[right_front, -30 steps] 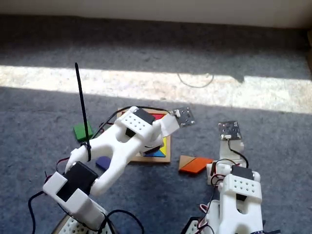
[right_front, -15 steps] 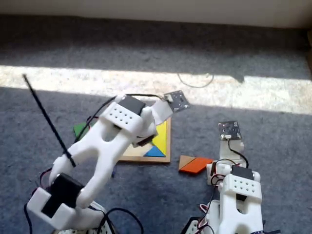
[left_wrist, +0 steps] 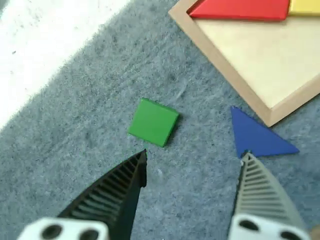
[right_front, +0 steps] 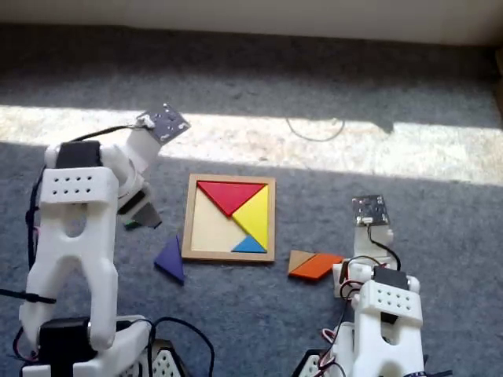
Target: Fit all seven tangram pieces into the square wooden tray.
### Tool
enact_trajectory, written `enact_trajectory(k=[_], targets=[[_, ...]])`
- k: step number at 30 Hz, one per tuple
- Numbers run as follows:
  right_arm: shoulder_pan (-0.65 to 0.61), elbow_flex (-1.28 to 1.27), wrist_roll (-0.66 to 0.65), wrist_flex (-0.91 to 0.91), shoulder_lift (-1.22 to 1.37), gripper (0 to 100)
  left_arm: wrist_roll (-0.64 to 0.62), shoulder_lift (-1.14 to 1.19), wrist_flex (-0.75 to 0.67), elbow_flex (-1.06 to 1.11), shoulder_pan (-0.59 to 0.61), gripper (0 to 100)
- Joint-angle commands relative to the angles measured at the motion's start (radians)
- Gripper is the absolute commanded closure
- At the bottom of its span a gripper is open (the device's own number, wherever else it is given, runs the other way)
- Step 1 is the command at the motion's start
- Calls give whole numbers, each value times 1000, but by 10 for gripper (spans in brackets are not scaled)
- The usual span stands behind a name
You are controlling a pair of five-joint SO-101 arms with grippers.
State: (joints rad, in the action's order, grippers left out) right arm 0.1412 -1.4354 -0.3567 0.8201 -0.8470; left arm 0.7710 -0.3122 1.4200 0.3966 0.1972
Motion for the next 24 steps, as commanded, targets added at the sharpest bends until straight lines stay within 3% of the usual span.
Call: enact_trajectory(k=[1, 5, 12, 24], targets=[[12, -4, 3, -36, -1, 995, 176, -35, -91, 71, 101, 702], [12, -4, 3, -36, -1, 995, 235, -35, -292, 202, 147, 698], [10, -4, 3, -36, -1, 995, 256, 2, -479, 286, 153, 659], [10, -4, 3, -36, -1, 995, 255, 503, -420, -113, 170, 659]])
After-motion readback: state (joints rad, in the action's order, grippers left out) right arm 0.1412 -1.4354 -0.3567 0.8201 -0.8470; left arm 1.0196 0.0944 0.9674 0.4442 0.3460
